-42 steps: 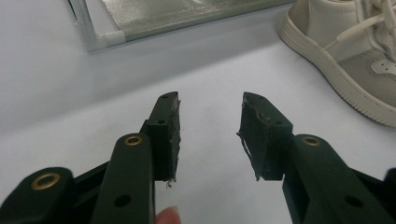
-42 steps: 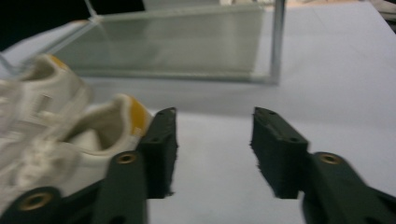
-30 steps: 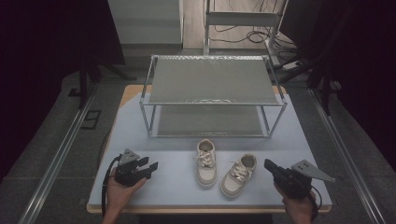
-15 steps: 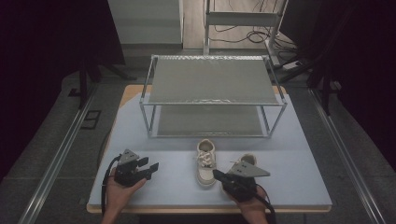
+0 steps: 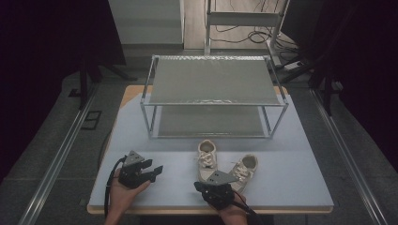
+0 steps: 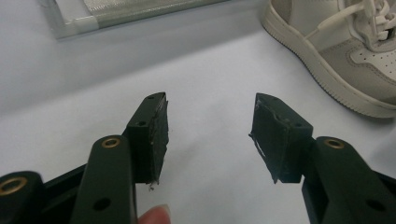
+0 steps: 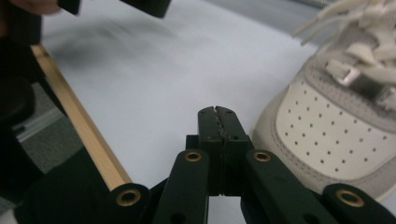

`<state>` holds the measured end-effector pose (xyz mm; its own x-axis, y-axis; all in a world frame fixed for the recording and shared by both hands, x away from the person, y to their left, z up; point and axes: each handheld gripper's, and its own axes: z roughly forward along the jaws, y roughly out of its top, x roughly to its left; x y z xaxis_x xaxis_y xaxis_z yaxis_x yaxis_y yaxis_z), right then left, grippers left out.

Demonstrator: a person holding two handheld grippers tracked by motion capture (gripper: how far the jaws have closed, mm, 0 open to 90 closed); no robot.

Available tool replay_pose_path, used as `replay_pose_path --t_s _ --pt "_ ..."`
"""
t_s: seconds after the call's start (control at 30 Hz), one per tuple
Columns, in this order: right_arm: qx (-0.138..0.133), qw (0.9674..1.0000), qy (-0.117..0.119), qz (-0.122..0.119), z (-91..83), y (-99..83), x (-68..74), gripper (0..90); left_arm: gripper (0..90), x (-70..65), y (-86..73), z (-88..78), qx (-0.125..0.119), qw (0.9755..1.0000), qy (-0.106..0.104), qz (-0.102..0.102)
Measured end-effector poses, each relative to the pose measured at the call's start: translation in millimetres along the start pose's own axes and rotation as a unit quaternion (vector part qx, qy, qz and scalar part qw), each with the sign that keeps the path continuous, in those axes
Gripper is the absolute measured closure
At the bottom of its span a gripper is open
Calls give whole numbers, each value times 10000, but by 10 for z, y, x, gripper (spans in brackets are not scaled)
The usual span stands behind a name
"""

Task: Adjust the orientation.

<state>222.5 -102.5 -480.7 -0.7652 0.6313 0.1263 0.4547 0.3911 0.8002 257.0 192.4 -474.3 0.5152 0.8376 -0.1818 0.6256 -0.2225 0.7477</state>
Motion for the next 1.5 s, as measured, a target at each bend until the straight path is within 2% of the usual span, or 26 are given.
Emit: replay_pose_path --t_s 0.07,0.17,0.3,0.5,0.63,0.87,1.03,1.17,1.3,1.37,1.4,1.5 --pt "73 9998 -191 1 15 -29 -23 894 459 -1 -2 6 23 10000 -2 25" --pt "92 9997 -181 107 -8 -43 -81 894 458 2 -2 7 27 10000 4 22" --pt "129 9996 -239 63 -24 -47 -86 895 458 5 -6 12 49 10000 7 30" --pt "158 9988 -450 130 -103 -74 -181 894 457 9 -4 8 36 10000 7 21" --pt "218 9973 -674 170 -152 -72 -260 895 458 5 -5 20 59 10000 4 29" --pt "261 9958 -870 62 -175 -62 -266 894 458 -10 1 21 63 10000 -10 46" --pt "292 9960 -840 72 -174 -59 -274 894 458 -61 28 48 42 9999 -44 107" --pt "299 9970 -681 205 -187 -55 -325 895 459 -100 60 79 20 9998 -98 156" --pt "289 9971 -671 214 -187 -58 -328 893 477 -134 120 118 -39 9996 -186 185" --pt "241 9973 -675 188 -189 -67 -326 883 497 -153 177 147 -82 9994 -242 241" --pt "150 9976 -615 262 -213 -73 -336 871 522 -171 240 183 -142 9991 -263 300" --pt "22 9978 -587 320 -271 -63 -347 872 552 -176 305 227 -171 9988 -334 302"
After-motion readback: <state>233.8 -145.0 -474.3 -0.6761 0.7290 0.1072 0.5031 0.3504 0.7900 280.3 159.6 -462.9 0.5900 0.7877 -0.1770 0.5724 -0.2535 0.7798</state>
